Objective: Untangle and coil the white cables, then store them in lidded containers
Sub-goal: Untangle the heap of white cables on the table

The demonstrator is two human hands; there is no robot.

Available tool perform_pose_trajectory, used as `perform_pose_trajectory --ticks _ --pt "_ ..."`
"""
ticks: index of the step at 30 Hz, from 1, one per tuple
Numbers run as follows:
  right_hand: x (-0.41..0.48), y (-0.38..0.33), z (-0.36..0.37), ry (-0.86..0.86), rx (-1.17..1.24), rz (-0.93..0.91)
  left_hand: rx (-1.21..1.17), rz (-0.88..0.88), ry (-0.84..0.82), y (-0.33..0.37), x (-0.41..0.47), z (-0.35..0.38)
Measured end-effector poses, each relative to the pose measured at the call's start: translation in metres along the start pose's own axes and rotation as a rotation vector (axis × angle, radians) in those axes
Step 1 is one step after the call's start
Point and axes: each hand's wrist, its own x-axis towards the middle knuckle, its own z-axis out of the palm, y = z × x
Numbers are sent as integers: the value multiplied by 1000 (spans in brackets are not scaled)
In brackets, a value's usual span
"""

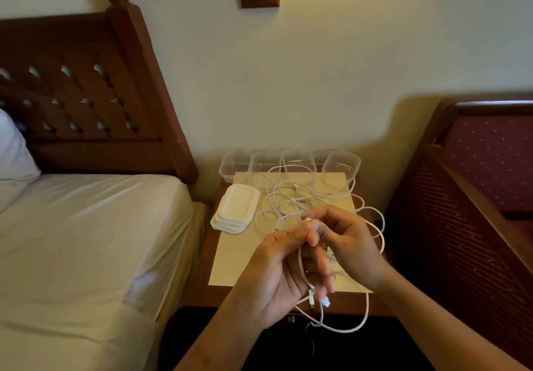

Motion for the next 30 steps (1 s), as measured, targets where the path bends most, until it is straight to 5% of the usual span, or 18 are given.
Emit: perform_pose_trajectory --ticks 3,8,12,15,18,27,30 --pt "-15 7 14 25 85 83 -39 71 -54 4 2 5" --pt "-47 17 32 13 -98 160 152 152 15 17 9 0" --pt "-63 -4 27 -77 -411 24 623 148 146 26 19 -10" --pt "-64 -30 13 -225 -678 -11 1103 63 82 31 25 -14" --pt "-56 -58 -8 -257 -726 -94 1269 -84 -42 34 26 -13" --pt "-29 -76 -39 -245 -334 -153 532 -341 -241 20 0 -7" --pt "-32 -52 -26 -77 4 -90 153 -309 -264 15 -12 0"
